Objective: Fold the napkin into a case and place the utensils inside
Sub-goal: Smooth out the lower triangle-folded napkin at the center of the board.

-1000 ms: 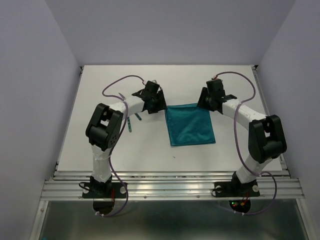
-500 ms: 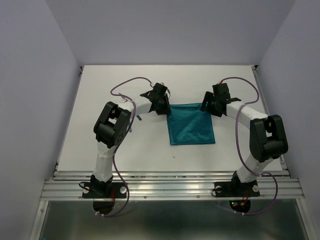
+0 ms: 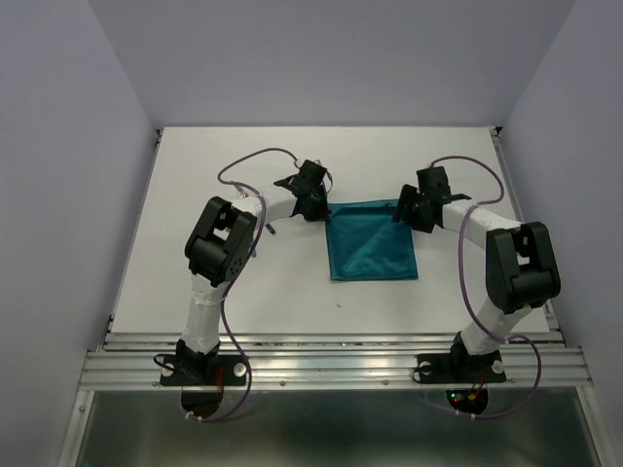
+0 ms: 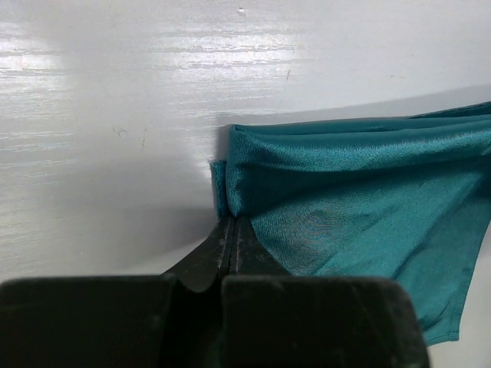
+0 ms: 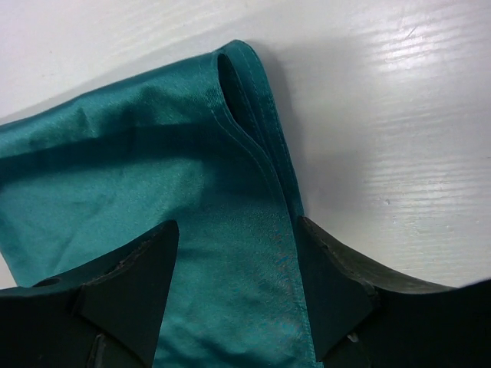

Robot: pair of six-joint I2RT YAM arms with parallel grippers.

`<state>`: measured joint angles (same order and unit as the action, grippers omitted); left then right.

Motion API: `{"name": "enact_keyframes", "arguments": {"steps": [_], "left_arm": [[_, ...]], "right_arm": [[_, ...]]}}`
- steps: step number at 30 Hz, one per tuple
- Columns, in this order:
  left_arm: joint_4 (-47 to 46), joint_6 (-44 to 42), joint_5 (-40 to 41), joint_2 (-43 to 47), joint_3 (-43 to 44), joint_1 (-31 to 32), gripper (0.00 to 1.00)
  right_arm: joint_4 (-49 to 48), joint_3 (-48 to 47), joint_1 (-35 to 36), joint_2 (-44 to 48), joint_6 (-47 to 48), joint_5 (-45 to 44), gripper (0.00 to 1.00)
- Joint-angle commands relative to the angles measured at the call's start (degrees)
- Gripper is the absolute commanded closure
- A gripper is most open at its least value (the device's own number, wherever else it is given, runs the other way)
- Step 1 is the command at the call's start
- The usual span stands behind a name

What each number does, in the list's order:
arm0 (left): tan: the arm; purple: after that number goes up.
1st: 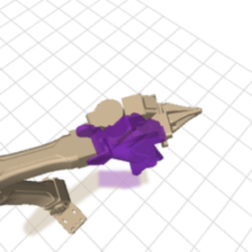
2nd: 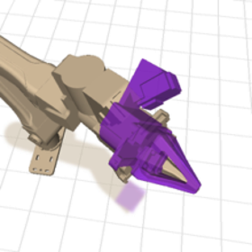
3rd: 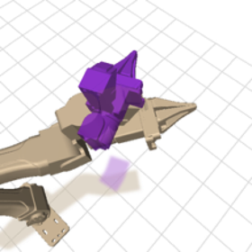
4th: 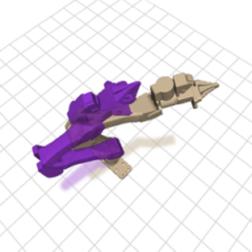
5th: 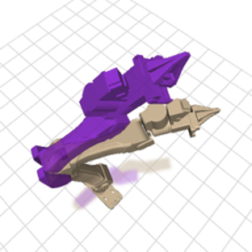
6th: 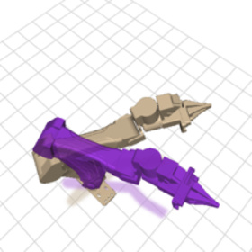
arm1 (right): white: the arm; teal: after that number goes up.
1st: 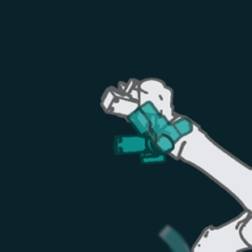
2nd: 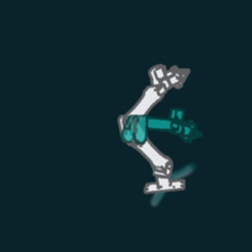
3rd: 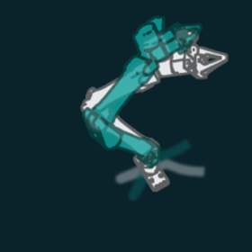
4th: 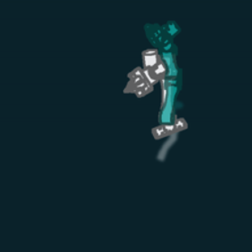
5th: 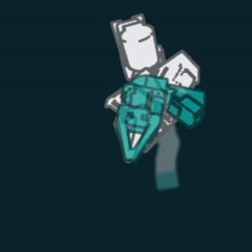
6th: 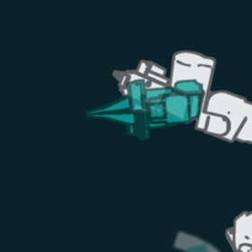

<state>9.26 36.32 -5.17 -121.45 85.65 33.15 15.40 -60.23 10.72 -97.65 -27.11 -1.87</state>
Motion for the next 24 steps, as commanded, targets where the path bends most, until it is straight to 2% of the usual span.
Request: {"name": "enact_keyframes", "arguments": {"steps": [1,11,14,24], "left_arm": [[0.2,-3.1,0.2,1.6,0.3,-0.4,1.00],[0.3,-6.4,-0.9,2.4,1.4,-1.1,1.00],[0.7,-7.7,-2.4,1.7,2.3,-1.2,1.00],[0.9,-8.9,-6.0,-0.5,4.7,-1.2,1.00]], "right_arm": [[-1.6,1.3,-1.1,0.4,1.4,1.6,0.34],[-1.8,-2.6,-2.3,-1.3,2.2,3.5,0.38],[-1.9,-4.4,-4.5,-3.4,2.6,4.7,0.38],[-4.3,-10.4,-5.0,-10.2,5.4,8.1,0.38]]}}
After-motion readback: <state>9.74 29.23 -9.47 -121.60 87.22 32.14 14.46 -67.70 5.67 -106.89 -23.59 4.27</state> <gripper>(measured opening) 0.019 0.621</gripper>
